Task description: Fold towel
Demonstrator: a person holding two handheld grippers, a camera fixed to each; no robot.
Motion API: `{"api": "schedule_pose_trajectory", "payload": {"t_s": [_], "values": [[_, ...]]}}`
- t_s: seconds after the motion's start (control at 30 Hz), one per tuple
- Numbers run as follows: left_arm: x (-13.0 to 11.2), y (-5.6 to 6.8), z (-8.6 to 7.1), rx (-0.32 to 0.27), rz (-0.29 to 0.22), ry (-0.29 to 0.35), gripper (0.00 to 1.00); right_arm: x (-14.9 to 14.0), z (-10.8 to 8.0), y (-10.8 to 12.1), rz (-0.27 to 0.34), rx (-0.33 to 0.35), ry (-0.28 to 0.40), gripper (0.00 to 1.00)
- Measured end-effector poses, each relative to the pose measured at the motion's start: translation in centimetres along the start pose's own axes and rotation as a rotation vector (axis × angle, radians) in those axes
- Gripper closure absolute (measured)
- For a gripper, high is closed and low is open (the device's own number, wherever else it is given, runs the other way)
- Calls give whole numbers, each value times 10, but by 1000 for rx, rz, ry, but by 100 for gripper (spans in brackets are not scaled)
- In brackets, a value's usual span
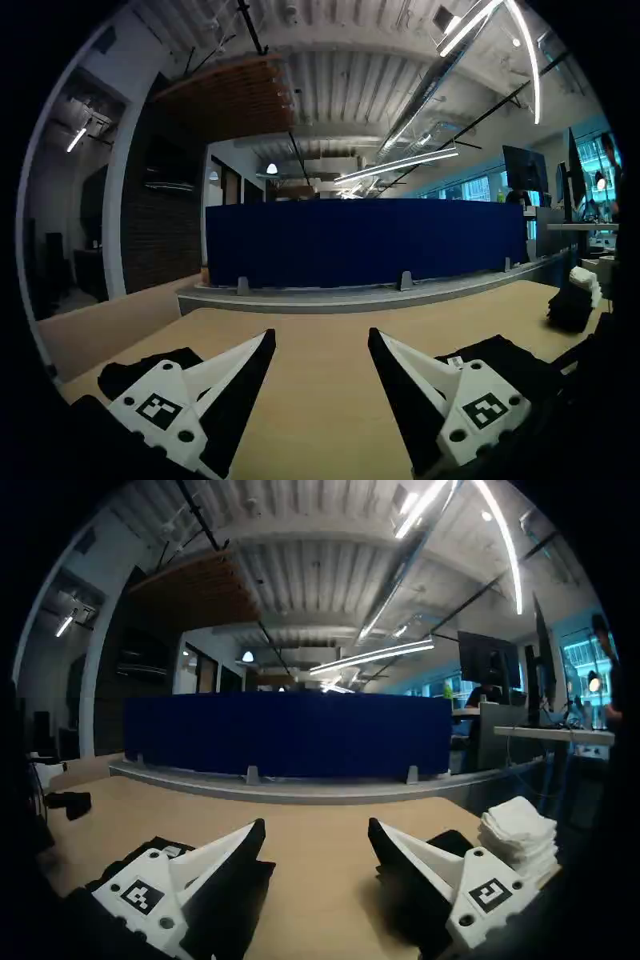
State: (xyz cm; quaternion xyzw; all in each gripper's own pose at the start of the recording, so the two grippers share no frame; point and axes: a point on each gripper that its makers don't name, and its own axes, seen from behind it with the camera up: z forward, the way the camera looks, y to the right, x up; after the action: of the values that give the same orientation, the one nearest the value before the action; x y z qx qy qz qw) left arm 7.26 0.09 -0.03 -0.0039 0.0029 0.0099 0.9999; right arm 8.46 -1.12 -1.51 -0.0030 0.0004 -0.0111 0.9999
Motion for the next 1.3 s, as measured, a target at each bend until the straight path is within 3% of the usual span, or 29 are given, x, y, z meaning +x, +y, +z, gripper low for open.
{"api": "schedule_pose_trajectory", "payload": {"t_s": [0.4, 0.57, 0.7, 0.87, 1.1, 1.3], "values": [[86, 3, -3, -18, -21, -33, 15, 98, -8, 4, -1, -37, 12, 1], [102, 13, -1, -44, -12, -51, 15, 107, -2, 9, -10, -39, -23, 0], [110, 27, 0, -97, 17, -75, 15, 113, 2, 6, -21, -5, -44, 0], [112, 47, 0, -188, 51, -116, 15, 112, 5, -11, -62, 84, -100, 0], [112, 80, -1, -341, 83, -184, 15, 98, -5, -62, -131, 326, -231, 0], [103, 105, -7, -456, 84, -247, 15, 82, -10, -83, -178, 446, -316, 0]]}}
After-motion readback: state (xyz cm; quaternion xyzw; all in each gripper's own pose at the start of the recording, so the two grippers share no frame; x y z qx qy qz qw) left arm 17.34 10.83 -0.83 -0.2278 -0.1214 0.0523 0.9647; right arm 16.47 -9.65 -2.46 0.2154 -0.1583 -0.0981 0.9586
